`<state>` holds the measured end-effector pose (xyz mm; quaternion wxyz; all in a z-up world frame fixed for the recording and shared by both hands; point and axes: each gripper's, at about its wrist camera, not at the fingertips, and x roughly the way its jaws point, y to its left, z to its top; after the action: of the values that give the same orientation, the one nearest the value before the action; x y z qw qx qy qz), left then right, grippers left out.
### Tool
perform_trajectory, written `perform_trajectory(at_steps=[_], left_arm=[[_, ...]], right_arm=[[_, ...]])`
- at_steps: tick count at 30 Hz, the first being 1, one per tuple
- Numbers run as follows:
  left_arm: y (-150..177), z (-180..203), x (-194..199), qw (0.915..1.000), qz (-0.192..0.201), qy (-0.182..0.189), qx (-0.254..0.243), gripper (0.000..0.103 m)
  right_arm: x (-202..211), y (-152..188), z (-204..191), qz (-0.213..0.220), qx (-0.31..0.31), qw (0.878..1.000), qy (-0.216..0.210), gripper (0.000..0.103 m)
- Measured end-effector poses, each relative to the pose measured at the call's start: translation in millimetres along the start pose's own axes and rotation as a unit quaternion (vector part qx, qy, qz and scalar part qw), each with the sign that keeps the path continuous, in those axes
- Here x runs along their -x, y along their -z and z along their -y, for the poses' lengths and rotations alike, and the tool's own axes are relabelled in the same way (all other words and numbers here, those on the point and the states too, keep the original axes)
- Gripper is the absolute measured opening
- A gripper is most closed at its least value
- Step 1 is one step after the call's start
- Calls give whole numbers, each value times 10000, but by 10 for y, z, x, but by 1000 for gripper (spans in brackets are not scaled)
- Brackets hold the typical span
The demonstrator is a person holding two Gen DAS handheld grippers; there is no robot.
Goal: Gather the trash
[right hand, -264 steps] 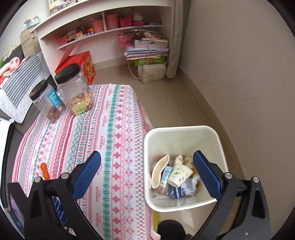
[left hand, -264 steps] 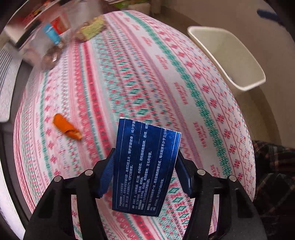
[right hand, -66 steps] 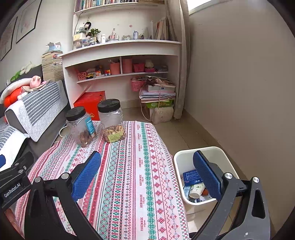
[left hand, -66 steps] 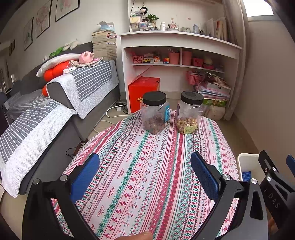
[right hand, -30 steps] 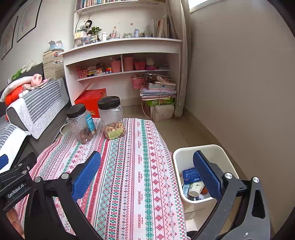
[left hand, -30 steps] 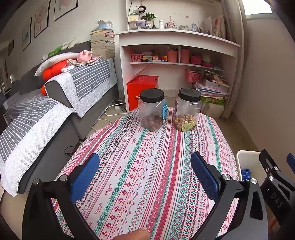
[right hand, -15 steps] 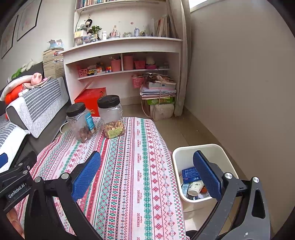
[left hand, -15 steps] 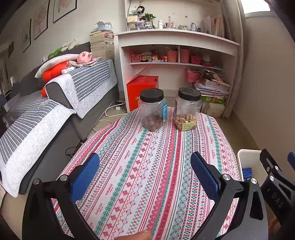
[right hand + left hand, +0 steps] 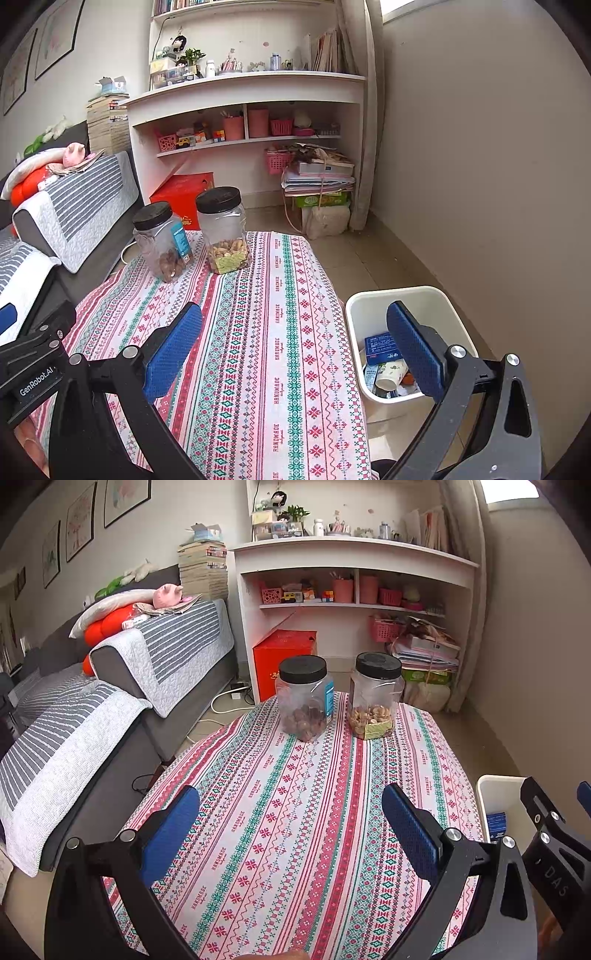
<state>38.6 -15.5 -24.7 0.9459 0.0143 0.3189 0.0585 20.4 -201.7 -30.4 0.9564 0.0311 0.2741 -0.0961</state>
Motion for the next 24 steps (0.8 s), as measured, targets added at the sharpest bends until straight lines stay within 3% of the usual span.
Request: perform_trajectory(at_steps=[24], left_arm=[[27,30,65,9996,230,130,-132,93]], right_arm=[[-29,-38,53,-38,-36,10000,-6,96]])
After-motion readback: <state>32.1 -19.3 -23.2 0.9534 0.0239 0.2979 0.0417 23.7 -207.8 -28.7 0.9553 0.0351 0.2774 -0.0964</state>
